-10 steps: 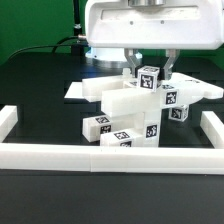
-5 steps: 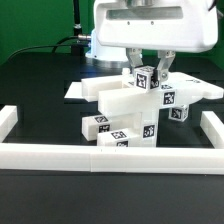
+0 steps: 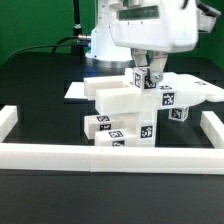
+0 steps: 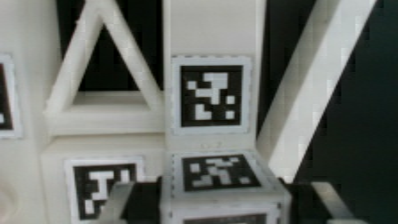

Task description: Assemble chair

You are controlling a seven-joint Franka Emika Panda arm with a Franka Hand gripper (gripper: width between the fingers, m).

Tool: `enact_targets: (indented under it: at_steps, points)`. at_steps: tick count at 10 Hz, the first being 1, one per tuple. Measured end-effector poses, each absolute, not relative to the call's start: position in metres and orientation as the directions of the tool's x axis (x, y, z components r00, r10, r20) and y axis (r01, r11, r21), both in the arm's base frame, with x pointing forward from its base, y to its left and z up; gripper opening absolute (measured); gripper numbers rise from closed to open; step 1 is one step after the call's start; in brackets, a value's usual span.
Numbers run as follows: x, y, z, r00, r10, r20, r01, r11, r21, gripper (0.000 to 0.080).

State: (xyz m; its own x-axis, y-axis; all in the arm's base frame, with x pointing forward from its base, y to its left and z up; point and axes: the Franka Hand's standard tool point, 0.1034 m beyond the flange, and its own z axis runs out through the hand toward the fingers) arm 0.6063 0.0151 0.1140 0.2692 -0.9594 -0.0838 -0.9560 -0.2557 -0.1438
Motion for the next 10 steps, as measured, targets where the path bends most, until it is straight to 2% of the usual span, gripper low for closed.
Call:
enact_targets:
  at_steps: [3, 5, 6, 7, 8, 9, 10]
  points:
    - [0.607, 0.013, 0.113, 0.107, -0.989, -0.106, -0.988, -0.093, -0.126, 0.0284]
    - [0.607, 0.013, 0.113, 0.106, -0.989, -0.106, -0.988, -0.093, -0.126, 0.0284]
    - [0.607, 0.013, 0.113, 0.107, -0.989, -0.106, -0.988, -0.093, -0.126, 0.0476]
    - [0.607, 0.013, 0.113, 0.107, -0.989, -0.106, -0.988, -0.094, -0.126, 0.0476]
    - [0.607, 0.013, 0.113, 0.108, -0.989, -0.106, -0.988, -0.094, -0.126, 0.0614]
    - [0.607, 0.015, 0.114, 0.111, -0.988, -0.107, -0.987, -0.098, -0.125, 0.0614]
    - [0.607, 0.020, 0.126, 0.128, -0.984, -0.120, -0.986, -0.113, -0.126, 0.0642]
